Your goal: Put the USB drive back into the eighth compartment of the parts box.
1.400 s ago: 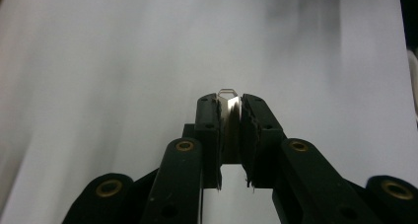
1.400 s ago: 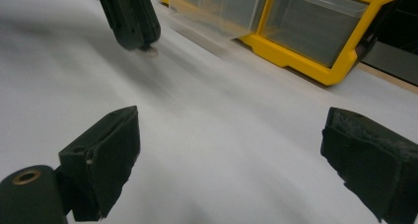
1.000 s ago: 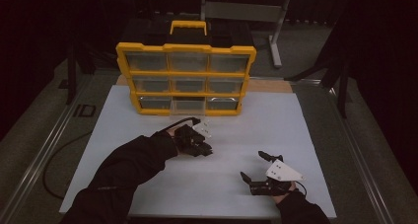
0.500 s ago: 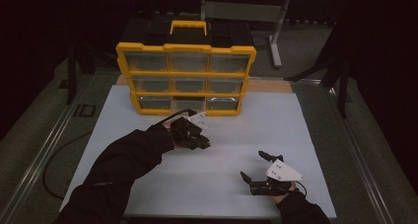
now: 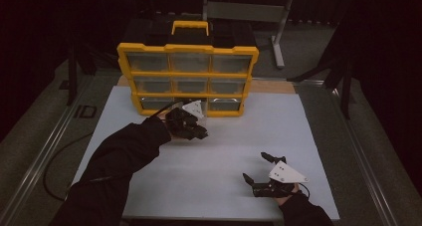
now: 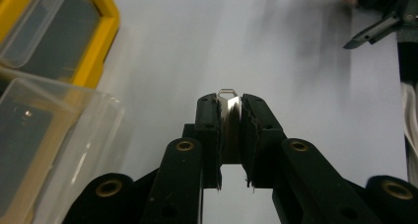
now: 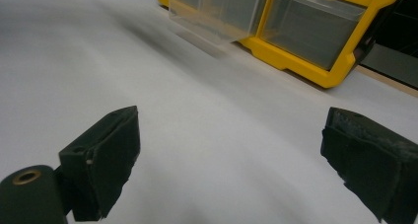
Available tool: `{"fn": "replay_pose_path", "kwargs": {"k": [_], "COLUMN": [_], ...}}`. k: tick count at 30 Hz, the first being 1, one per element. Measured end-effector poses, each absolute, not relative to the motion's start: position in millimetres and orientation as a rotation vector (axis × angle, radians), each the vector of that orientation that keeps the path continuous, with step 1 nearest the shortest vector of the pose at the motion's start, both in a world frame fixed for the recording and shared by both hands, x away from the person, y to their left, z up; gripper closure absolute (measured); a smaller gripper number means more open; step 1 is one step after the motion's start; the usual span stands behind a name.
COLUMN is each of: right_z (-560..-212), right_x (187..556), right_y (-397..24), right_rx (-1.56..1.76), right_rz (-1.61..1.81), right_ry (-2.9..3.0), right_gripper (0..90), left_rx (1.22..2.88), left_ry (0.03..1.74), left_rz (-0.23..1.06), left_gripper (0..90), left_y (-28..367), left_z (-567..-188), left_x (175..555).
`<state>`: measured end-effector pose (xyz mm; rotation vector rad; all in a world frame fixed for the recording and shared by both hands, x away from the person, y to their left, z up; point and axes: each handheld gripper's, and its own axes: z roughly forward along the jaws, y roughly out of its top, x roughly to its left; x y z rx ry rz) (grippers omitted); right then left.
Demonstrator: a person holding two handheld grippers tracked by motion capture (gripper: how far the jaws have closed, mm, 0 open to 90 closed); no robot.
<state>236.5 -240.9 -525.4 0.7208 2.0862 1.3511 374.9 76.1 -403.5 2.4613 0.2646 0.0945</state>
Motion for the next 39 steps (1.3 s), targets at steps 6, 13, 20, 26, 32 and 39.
{"fn": "replay_pose_path", "kwargs": {"k": [6, 13, 20, 26, 32, 39], "right_z": [-526, -526, -526, -526, -525, -526], "right_x": [237, 237, 237, 237, 236, 236], "right_y": [-241, -240, -240, -240, -240, -240], "right_rx": [0.721, 0.725, 0.722, 0.719, 0.718, 0.718], "right_rz": [1.350, 1.346, 1.350, 1.349, 1.353, 1.354], "right_ry": [2.089, 2.091, 2.089, 2.089, 2.086, 2.087], "right_gripper": [8.2, 8.2, 8.2, 8.2, 8.2, 8.2], "left_rx": [2.462, 2.439, 2.421, 2.419, 2.398, 2.395], "left_ry": [0.296, 0.351, 0.422, 0.460, 0.521, 0.587], "left_rz": [0.117, 0.145, 0.174, 0.196, 0.228, 0.265], "left_gripper": [79.7, 79.7, 79.7, 79.7, 79.7, 79.7], "left_y": [82, 90, 100, 104, 110, 113], "left_z": [-399, -395, -391, -390, -390, -393], "left_x": [383, 393, 407, 413, 421, 428]}}
